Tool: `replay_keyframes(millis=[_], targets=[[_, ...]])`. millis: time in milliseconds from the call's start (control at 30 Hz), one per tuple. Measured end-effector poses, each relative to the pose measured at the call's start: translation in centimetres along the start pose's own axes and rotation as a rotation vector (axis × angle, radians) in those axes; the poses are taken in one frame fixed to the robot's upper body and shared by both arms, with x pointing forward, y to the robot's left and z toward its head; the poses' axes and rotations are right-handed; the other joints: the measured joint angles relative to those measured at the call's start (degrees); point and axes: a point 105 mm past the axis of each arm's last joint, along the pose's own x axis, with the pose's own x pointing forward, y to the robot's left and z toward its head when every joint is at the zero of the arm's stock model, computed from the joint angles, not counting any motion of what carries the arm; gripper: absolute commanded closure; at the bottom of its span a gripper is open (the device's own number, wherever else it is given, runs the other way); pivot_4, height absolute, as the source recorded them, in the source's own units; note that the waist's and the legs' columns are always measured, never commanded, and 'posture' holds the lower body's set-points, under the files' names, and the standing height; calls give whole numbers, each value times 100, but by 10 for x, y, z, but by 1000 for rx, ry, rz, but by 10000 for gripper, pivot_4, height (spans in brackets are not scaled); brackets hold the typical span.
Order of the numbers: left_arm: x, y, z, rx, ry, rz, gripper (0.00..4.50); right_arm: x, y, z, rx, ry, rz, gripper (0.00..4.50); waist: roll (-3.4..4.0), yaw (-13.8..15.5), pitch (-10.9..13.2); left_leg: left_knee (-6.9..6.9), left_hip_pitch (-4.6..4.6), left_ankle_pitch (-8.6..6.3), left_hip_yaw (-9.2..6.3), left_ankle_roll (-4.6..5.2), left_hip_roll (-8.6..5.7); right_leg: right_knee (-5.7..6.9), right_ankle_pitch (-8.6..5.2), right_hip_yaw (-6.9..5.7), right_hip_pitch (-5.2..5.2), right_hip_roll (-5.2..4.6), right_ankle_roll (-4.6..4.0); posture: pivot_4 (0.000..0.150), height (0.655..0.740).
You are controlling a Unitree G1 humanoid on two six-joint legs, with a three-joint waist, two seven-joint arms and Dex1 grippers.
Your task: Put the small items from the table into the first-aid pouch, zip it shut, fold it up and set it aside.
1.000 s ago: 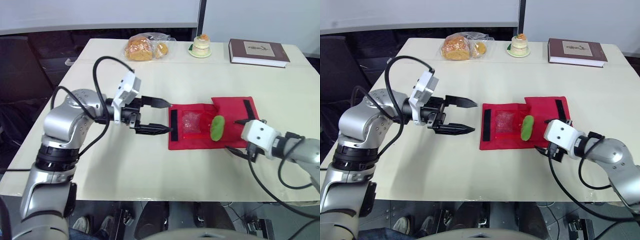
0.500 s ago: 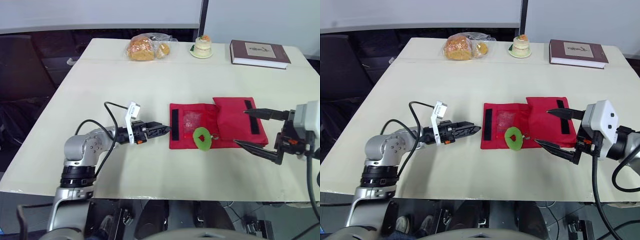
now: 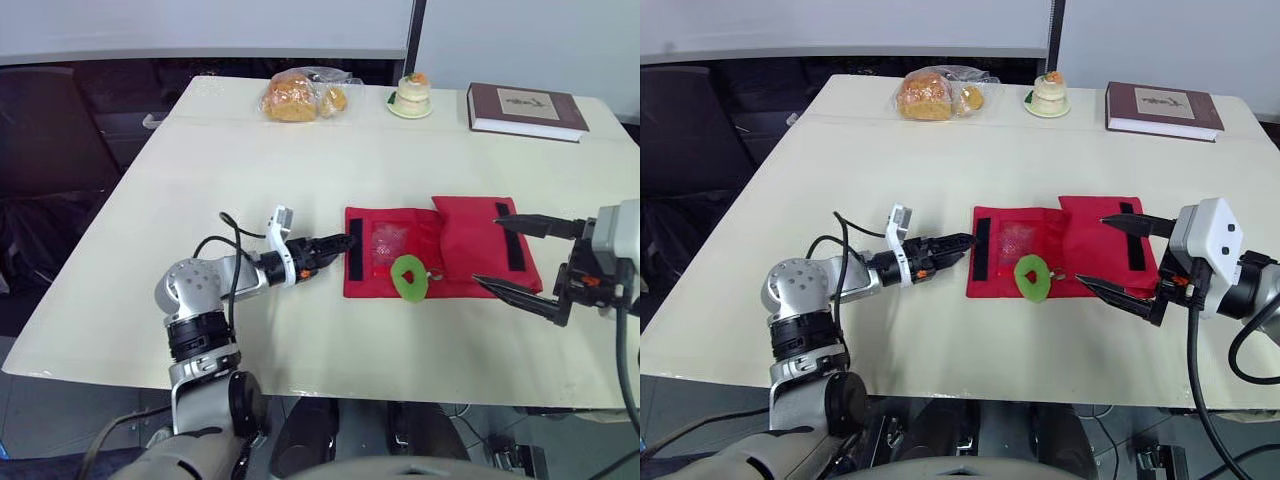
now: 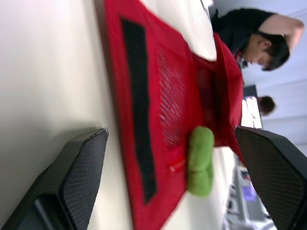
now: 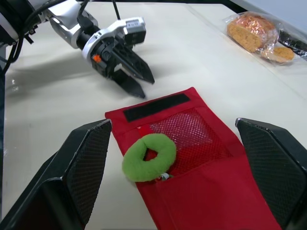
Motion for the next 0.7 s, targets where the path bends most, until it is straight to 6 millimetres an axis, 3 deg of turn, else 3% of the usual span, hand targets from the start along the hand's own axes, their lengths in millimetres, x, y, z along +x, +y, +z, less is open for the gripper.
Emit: replay_keyframes(millis=[133,167,433,500,533,700], targets=[[16,-6,-6,-31,43,-24,0,0,-1,1,-4,-3,-14,1065,0,4,-1,0,1,0,-4,0,-3,-1,-1,-1,3,-2,0,1500,7289],[17,-7,-6,-36,48,-29,2603,0,-1,1,-5,-3,-15,294,0,4,-1,0,1,0,-4,0,-3,-1,-1,-2,3,-2,0,1500,7289],[28,-4,-23,-75,144,-29,31444,-1,0,6,-10,-21,-33,0,-4,-22,1,0,-3,1,-7,-2,-1,0,-1,-2,-1,-1,0,1500,7289],[26,-6,-23,-63,150,-43,41354,-2,0,5,-5,-21,-31,0,-3,-26,1,-1,-3,1,-7,-3,0,0,-1,-1,-2,-1,0,1500,7289],[25,-7,-22,-58,149,-48,44169,-2,0,5,-5,-22,-30,0,-2,-25,1,-1,-2,2,-7,-4,0,1,-1,-1,-2,-1,0,1500,7289],[6,0,-18,5,159,-47,44169,-2,0,5,4,-25,-27,0,-1,-65,0,-10,3,5,-4,-10,5,4,-1,2,-8,4,-2,1500,7289]])
